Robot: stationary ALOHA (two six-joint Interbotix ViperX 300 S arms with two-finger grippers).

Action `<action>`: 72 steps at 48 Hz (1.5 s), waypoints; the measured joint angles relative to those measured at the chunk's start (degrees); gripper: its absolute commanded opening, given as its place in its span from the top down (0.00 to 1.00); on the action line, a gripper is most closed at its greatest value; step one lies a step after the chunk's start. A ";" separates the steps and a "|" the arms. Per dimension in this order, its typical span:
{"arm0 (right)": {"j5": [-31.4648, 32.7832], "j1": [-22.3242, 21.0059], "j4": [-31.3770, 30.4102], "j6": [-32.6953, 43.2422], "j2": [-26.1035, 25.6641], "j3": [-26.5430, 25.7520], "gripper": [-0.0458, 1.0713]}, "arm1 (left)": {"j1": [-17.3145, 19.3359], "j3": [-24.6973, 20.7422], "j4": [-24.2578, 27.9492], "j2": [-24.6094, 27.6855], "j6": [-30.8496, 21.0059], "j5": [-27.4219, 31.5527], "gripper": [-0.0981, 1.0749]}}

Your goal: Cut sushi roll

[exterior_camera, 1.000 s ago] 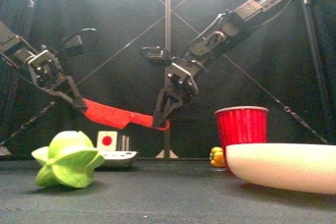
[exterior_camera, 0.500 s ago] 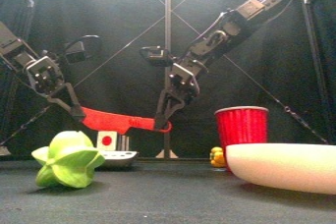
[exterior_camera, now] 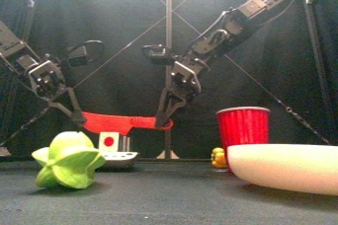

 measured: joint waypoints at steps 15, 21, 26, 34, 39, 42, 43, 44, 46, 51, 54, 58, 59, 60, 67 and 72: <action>0.00 0.00 0.26 0.00 0.09 0.09 0.65 | 0.00 -0.09 -0.09 4.04 0.00 -0.26 0.72; -0.09 0.00 0.62 0.09 1.05 0.18 0.65 | -0.09 -0.53 -0.18 7.03 0.00 -0.26 0.72; -0.09 0.00 1.05 0.09 2.11 0.35 0.65 | -0.26 -0.88 -0.18 8.96 0.00 -0.18 0.72; -0.09 0.00 1.41 0.18 2.64 0.62 0.65 | -0.26 -1.58 -0.18 10.28 0.00 -0.18 0.72; -0.09 0.09 1.49 0.18 2.99 0.62 0.65 | -0.26 -1.76 -0.18 10.37 0.00 -0.18 0.72; -0.18 0.00 1.49 0.18 3.08 0.62 0.65 | -0.26 -1.93 -0.18 10.37 0.00 -0.18 0.72; -0.09 0.00 1.49 0.18 3.08 0.62 0.65 | -0.18 -1.93 -0.18 10.37 0.00 -0.18 0.72; -0.09 0.00 1.49 0.18 3.08 0.62 0.65 | -0.26 -1.93 -0.18 10.46 0.00 -0.18 0.72; -0.09 -0.09 1.49 0.09 3.08 0.70 0.65 | -0.18 -2.02 -0.18 10.46 0.00 -0.18 0.72; -0.09 -0.53 1.49 0.18 3.08 0.70 0.65 | -0.18 -2.46 0.00 10.46 0.00 -0.26 0.72; -0.09 -0.88 1.49 0.18 3.08 0.70 0.65 | -0.09 -2.81 0.00 10.63 0.00 -0.35 0.72; -0.09 -1.58 1.49 0.09 3.08 0.62 0.65 | 0.09 -3.34 0.09 10.81 0.09 -0.53 0.72; -0.09 -1.67 1.49 0.18 3.08 0.70 0.65 | 0.09 -3.43 0.18 10.81 0.09 -0.62 0.72; -0.09 -1.76 1.49 0.18 3.08 0.70 0.65 | 0.18 -3.52 0.18 10.81 0.09 -0.62 0.72; -0.09 -1.76 1.49 0.09 3.08 0.70 0.65 | 0.35 -3.78 0.35 10.72 0.09 -0.44 0.72; -0.09 -1.76 1.49 0.09 3.16 0.70 0.65 | 0.35 -3.69 0.35 10.46 0.09 -0.18 0.72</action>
